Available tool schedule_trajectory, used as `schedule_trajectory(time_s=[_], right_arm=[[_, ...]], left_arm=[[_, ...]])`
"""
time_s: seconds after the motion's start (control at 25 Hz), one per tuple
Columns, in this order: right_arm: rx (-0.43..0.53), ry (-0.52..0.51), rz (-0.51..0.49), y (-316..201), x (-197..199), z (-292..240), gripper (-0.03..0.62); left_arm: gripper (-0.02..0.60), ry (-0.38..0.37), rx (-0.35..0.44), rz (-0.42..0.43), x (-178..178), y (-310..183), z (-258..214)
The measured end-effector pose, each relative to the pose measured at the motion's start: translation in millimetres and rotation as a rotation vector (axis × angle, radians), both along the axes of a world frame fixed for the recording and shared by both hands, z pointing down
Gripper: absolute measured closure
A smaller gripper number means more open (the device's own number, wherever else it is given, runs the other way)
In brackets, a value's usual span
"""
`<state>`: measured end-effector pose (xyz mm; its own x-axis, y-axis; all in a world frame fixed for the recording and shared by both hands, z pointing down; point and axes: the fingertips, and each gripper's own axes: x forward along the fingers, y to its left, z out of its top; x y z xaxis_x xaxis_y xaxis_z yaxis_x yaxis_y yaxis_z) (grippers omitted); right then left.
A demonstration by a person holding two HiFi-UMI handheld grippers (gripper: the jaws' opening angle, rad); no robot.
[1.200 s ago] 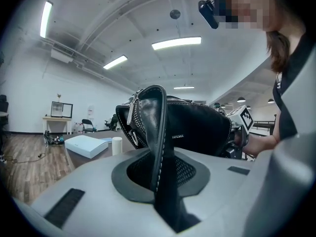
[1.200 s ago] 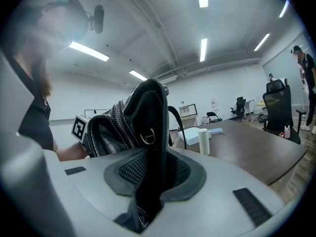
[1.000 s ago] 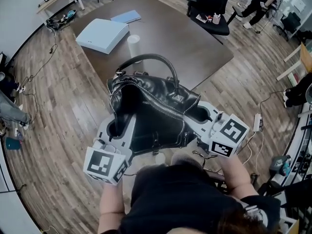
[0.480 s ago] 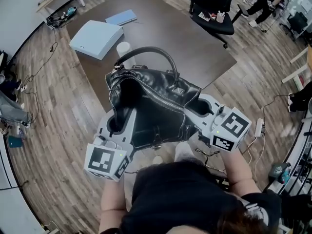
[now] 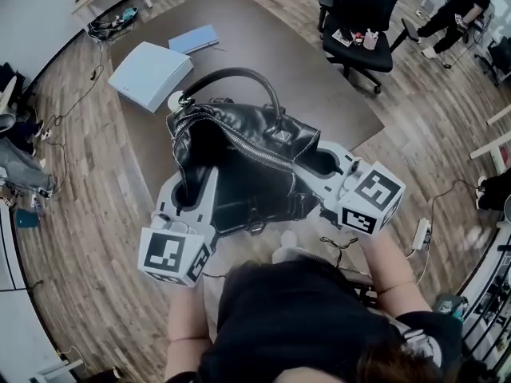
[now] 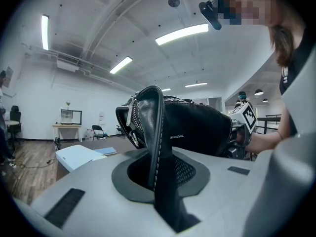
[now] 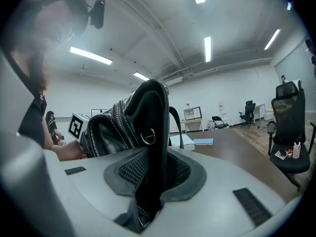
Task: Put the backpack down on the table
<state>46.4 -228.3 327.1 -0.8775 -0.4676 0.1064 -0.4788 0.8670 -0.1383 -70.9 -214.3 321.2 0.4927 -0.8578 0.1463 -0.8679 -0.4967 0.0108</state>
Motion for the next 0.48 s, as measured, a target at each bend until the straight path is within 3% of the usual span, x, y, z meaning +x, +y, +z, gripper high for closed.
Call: schedule_trajectory(time_s=[0.48], right_arm=[[0.008,-0.019,-0.009,-98.6,44.9,-5.8,0.497]], left_arm=[[0.505,-0.031,0.0,-0.067,45.1,-92.3,-8.7]])
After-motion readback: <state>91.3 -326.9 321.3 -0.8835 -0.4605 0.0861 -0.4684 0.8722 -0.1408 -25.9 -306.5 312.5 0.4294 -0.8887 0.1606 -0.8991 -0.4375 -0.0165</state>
